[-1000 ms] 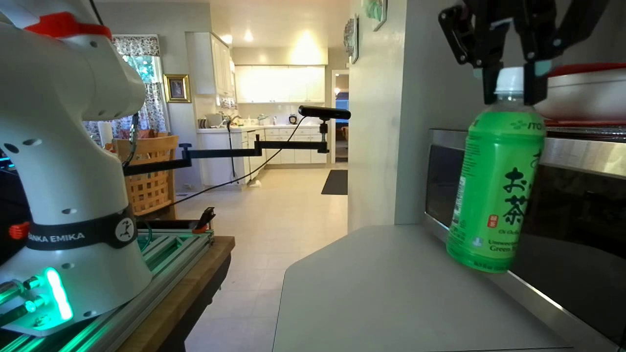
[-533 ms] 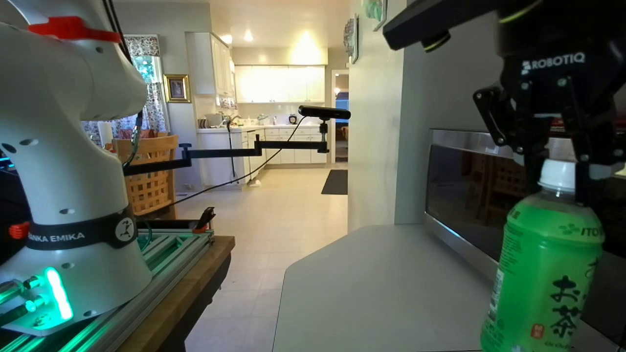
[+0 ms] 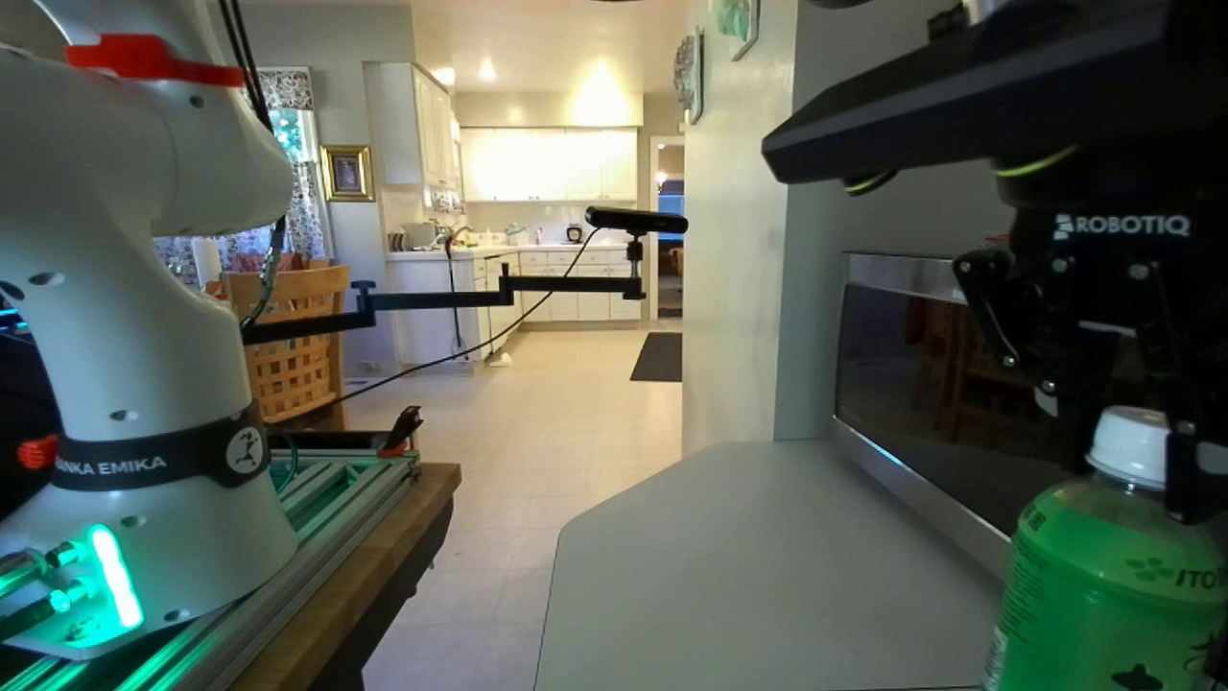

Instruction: Put the green bottle on the counter.

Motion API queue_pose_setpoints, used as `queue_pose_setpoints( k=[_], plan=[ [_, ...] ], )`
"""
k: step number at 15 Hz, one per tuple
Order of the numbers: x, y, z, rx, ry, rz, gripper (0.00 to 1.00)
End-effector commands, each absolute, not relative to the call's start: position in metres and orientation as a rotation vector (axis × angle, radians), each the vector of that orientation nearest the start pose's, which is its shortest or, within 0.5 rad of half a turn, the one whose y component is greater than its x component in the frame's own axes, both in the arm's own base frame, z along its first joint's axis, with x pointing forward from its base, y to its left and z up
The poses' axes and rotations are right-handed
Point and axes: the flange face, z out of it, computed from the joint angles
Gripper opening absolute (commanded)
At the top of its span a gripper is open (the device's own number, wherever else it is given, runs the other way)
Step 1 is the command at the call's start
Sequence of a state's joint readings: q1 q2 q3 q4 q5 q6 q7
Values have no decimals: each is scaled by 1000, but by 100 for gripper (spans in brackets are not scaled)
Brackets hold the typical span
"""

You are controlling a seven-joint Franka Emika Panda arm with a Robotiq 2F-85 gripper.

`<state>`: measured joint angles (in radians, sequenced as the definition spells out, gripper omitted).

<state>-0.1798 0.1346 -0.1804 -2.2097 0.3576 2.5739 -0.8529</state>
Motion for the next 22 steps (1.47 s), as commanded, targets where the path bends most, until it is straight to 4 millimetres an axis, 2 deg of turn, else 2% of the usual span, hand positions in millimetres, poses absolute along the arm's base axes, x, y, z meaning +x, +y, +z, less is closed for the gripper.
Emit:
queue_pose_setpoints(
  k=[1,10,22],
  plan=[
    [532,-207,335,-3047,-262,-508,12],
    [531,-214,318,-3055,-192,-494,12],
    [531,-213,310,-3061,-153,-481,12]
  ],
)
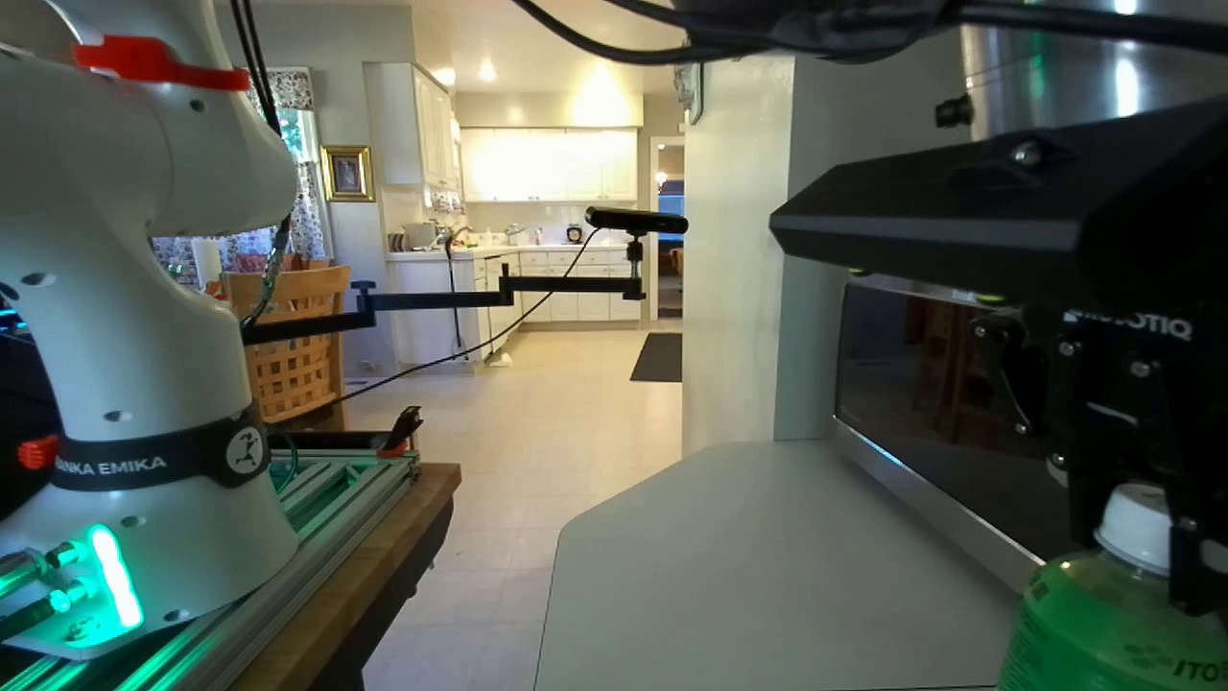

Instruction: Put the green bottle on the counter.

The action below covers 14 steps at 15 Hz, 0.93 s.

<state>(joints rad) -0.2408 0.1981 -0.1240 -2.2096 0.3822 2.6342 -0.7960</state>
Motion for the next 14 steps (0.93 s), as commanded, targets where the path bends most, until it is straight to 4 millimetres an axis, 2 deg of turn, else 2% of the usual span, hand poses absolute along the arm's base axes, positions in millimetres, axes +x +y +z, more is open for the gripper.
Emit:
queue_pose_setpoints(
  k=[1,9,10,11,14],
  plan=[
    [531,-214,310,-3061,-147,-481,12],
    [530,-217,303,-3072,-106,-479,13],
    [531,-216,303,-3073,-103,-480,38],
    [531,-216,303,-3074,-100,-480,55],
    [532,-216,304,-3076,-90,-488,74]
  ],
)
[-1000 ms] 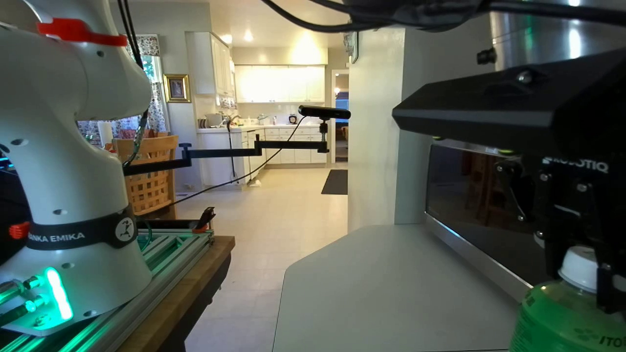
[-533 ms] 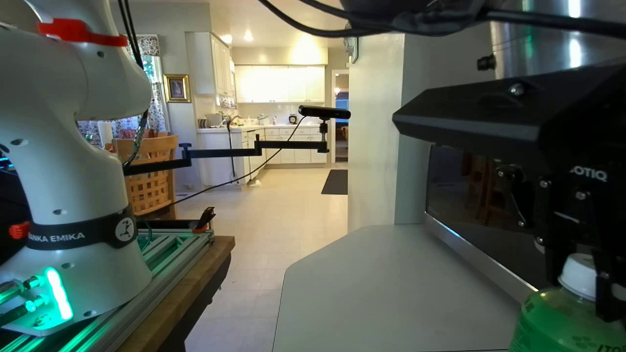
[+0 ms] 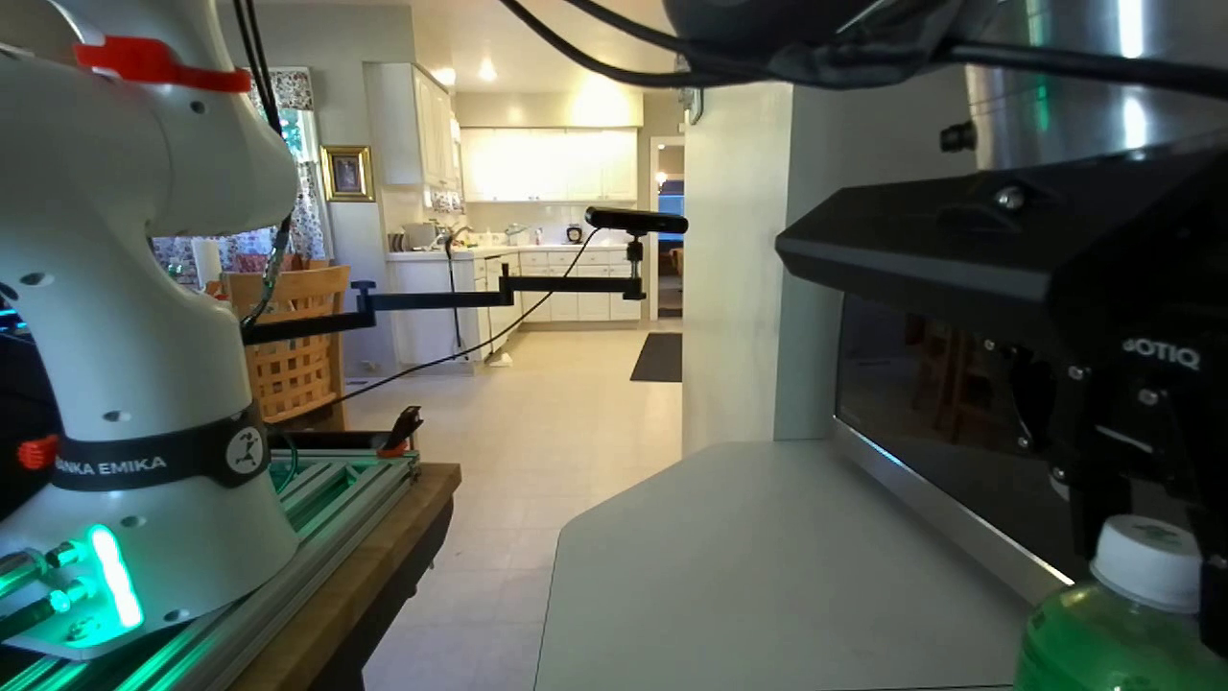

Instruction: Put the green bottle on the counter.

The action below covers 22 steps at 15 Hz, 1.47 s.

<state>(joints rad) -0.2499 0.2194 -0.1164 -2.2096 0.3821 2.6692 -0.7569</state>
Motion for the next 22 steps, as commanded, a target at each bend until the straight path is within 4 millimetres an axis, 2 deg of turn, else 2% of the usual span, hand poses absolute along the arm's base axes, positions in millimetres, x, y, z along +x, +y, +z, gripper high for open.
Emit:
queue_pose_setpoints(
  k=[1,4,7,9,12,15,17,21,22],
  plan=[
    [532,-216,304,-3077,-86,-490,81],
    [532,-216,305,-3078,-75,-492,100],
    [532,-214,315,-3076,-61,-500,100],
    [532,-207,336,-3077,-101,-520,100],
    [527,-187,388,-3079,-210,-538,100],
    [519,-153,443,-3047,-351,-487,100],
    [511,-130,470,-3001,-423,-390,100],
    [500,-95,502,-2972,-500,-263,100],
    [502,-99,496,-2958,-501,-320,100]
  ],
)
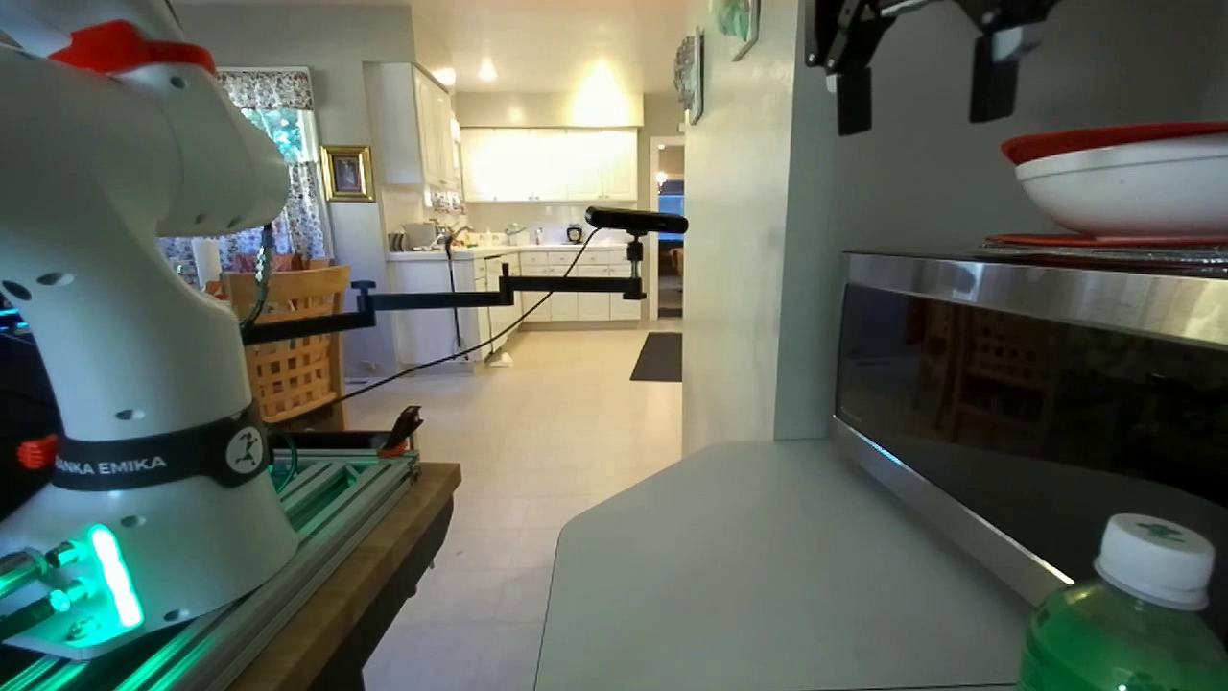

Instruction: Put the green bottle on the counter.

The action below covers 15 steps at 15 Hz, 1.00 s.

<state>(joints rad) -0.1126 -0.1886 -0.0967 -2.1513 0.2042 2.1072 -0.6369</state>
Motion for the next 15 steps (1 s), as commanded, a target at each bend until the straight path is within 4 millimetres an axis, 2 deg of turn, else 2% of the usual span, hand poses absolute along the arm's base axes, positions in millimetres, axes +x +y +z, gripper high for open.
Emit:
queue_pose_setpoints(
  k=[1,8,15],
  plan=[
    [501,-94,501,-2956,-508,-305,100],
    [500,-94,501,-2957,-509,-287,100],
    [509,-100,476,-2999,-405,-209,100]
  ],
)
